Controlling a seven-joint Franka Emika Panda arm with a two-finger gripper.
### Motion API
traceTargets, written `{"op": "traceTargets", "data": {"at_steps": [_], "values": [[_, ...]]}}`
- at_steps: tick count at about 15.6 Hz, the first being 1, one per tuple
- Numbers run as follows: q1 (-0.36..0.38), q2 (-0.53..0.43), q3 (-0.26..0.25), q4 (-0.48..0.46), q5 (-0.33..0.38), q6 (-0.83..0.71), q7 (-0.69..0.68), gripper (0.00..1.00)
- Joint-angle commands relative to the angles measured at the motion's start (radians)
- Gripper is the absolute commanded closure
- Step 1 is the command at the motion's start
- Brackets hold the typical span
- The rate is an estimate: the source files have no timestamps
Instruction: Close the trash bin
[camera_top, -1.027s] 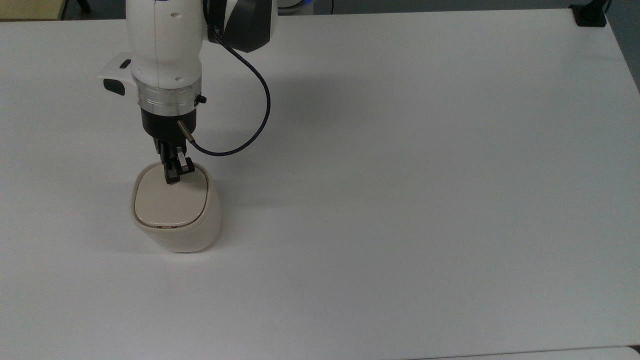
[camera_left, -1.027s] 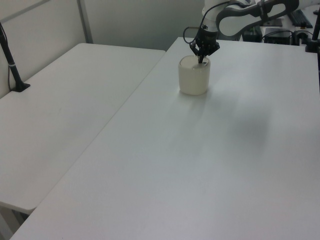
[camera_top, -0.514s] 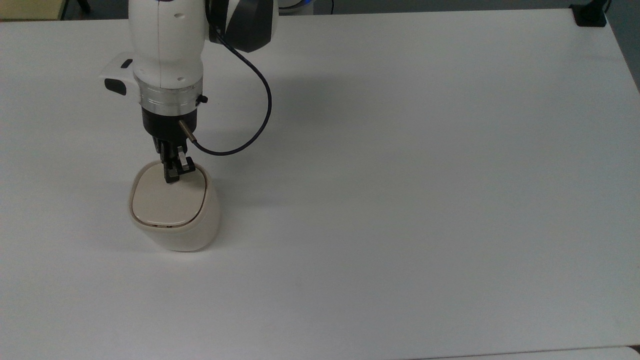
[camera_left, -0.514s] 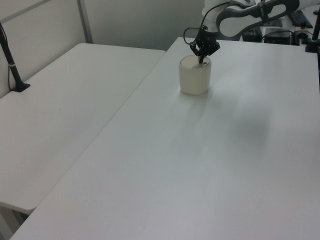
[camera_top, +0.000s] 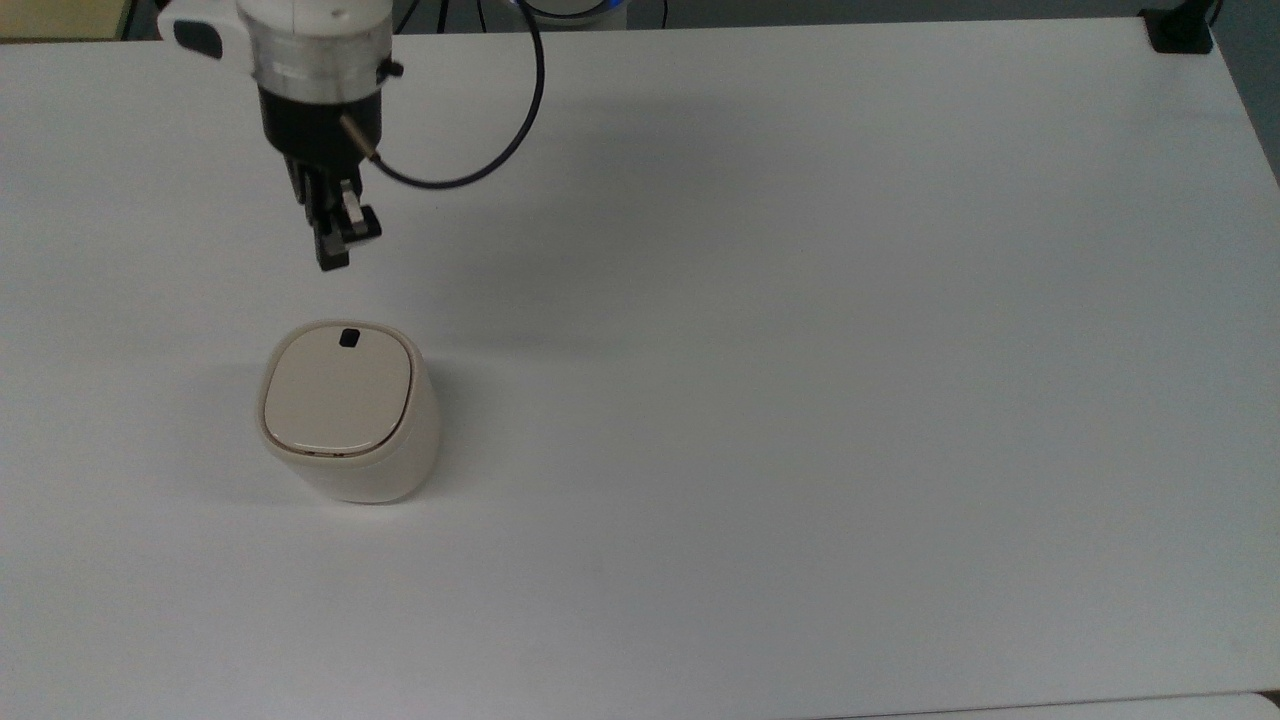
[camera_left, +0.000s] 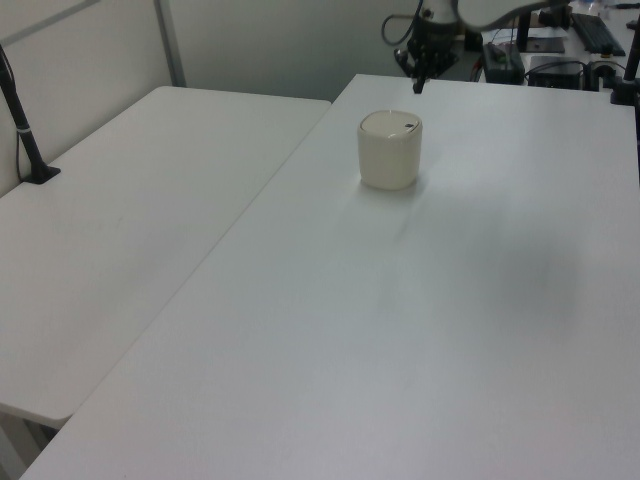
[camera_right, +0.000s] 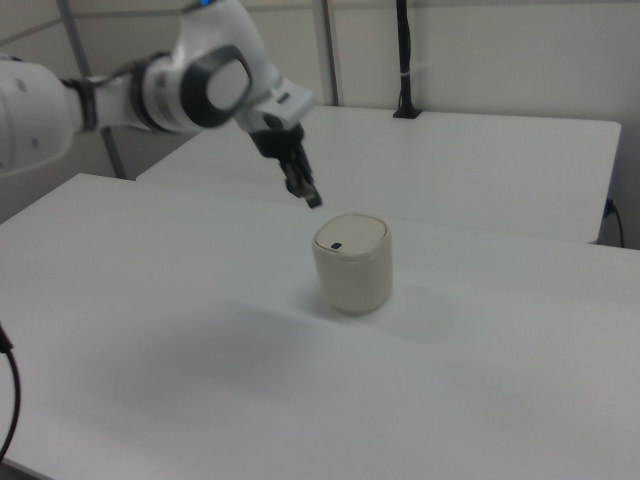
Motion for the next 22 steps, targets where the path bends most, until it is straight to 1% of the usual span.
{"op": "traceTargets", "data": {"at_steps": [1,3,4,5,6,7,8,9,13,15,16,19,22], "values": [[0.008,-0.131,0.038,-0.043,0.041,-0.158,-0.118,0.88],[0.008,-0.177,0.056,-0.049,0.067,-0.243,-0.210,0.74],[0.007,-0.197,0.066,-0.049,0.079,-0.290,-0.259,0.63],[0.008,-0.217,0.076,-0.050,0.084,-0.341,-0.313,0.44],[0.008,-0.234,0.087,-0.050,0.089,-0.385,-0.365,0.33],[0.008,-0.247,0.089,-0.050,0.101,-0.425,-0.408,0.26],[0.010,-0.256,0.089,-0.050,0.110,-0.461,-0.450,0.15],[0.014,-0.257,0.089,-0.049,0.116,-0.487,-0.499,0.00],[0.024,-0.264,0.089,-0.049,0.133,-0.519,-0.762,0.00],[0.018,-0.259,0.089,-0.046,0.138,-0.507,-0.931,0.00],[0.013,-0.256,0.087,-0.041,0.144,-0.495,-0.967,0.00],[0.010,-0.251,0.083,-0.041,0.144,-0.406,-0.961,0.00],[0.008,-0.248,0.083,-0.041,0.156,-0.401,-0.955,0.00]]}}
